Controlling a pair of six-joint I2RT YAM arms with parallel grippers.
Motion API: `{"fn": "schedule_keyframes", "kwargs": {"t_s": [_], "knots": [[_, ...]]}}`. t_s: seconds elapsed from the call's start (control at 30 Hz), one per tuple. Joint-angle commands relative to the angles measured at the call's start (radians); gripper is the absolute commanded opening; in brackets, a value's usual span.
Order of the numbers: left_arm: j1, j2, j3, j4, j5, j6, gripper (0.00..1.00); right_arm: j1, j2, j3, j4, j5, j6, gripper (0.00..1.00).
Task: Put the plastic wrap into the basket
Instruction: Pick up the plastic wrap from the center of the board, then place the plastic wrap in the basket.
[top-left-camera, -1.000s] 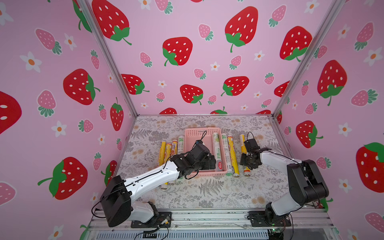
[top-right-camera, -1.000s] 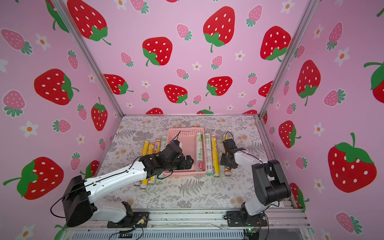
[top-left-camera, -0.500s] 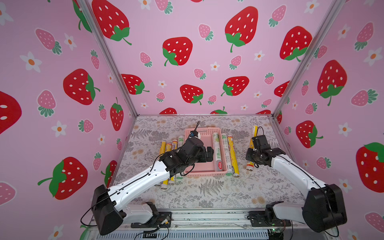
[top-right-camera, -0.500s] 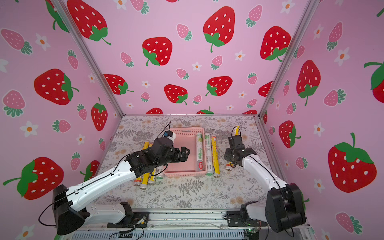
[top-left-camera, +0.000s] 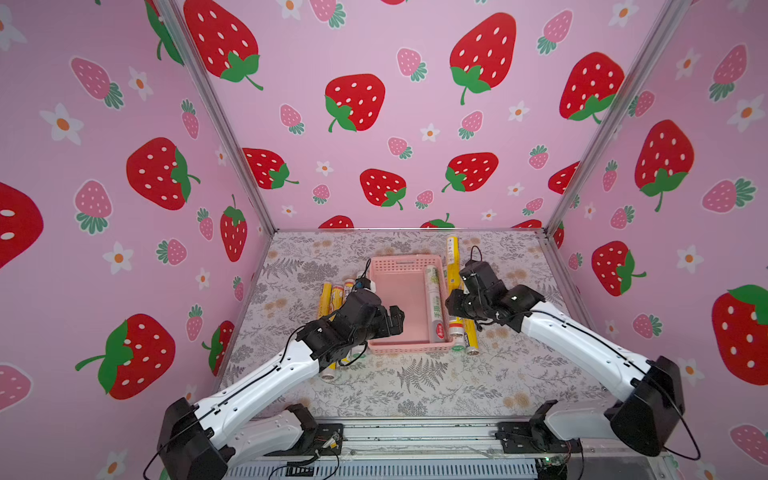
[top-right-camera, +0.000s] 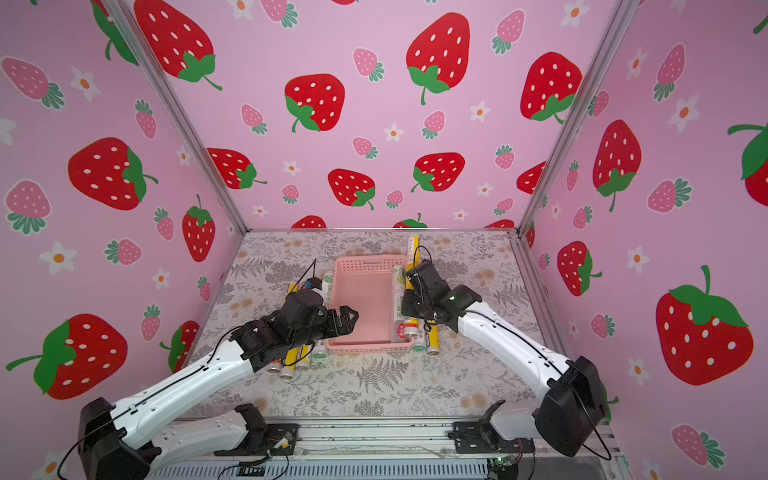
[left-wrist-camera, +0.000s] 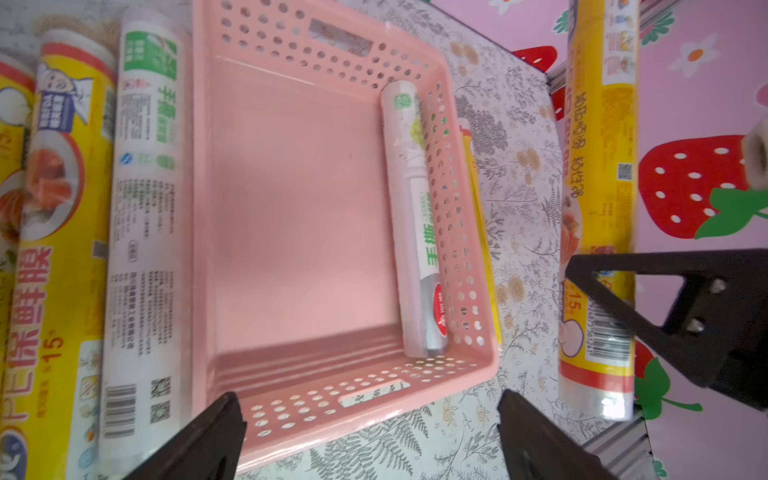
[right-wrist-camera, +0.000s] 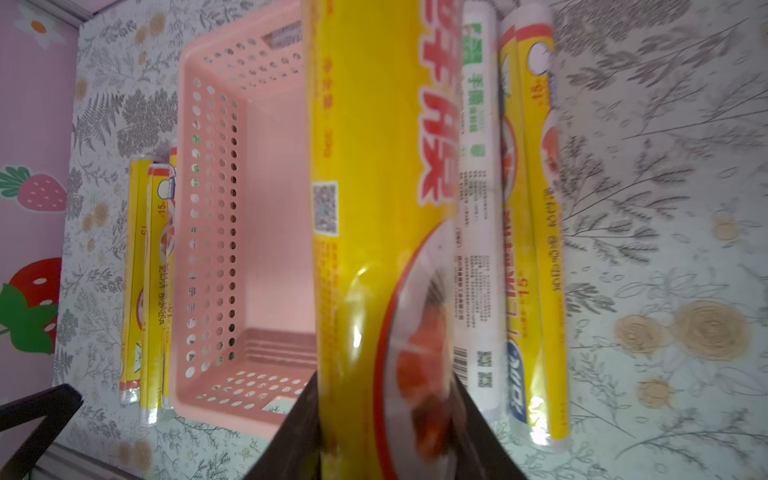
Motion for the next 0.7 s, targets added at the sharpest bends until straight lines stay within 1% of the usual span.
{"fn": "schedule_keyframes", "kwargs": {"t_s": [0.0,0.1,0.2,0.3,0.4,0.67], "knots": [[0.05,-0.073,-0.049,0.003,0.035,-0.032,1.0,0.046,0.092,0.059,0.041,-0.014,0.08,0.3],[0.086,-0.117,-0.084,0.013,0.067,-0.028,1.0,0.073,0.16,0.068,0.088,-0.016,0.108,0.29],[0.091,-0.136,-0.091,0.011,0.068,-0.02,1.0,0.093,0.212,0.055,0.147,0.003,0.116,0.27],[0.091,-0.143,-0.104,0.035,0.095,-0.017,1.0,0.105,0.266,0.083,0.139,0.027,0.111,0.27],[0.09,-0.12,-0.105,0.042,0.123,0.0,1.0,0.115,0.297,0.099,0.137,0.035,0.109,0.26],[0.091,-0.062,-0.109,0.058,0.136,0.002,0.99,0.146,0.38,0.091,0.136,0.098,0.118,0.26]]}}
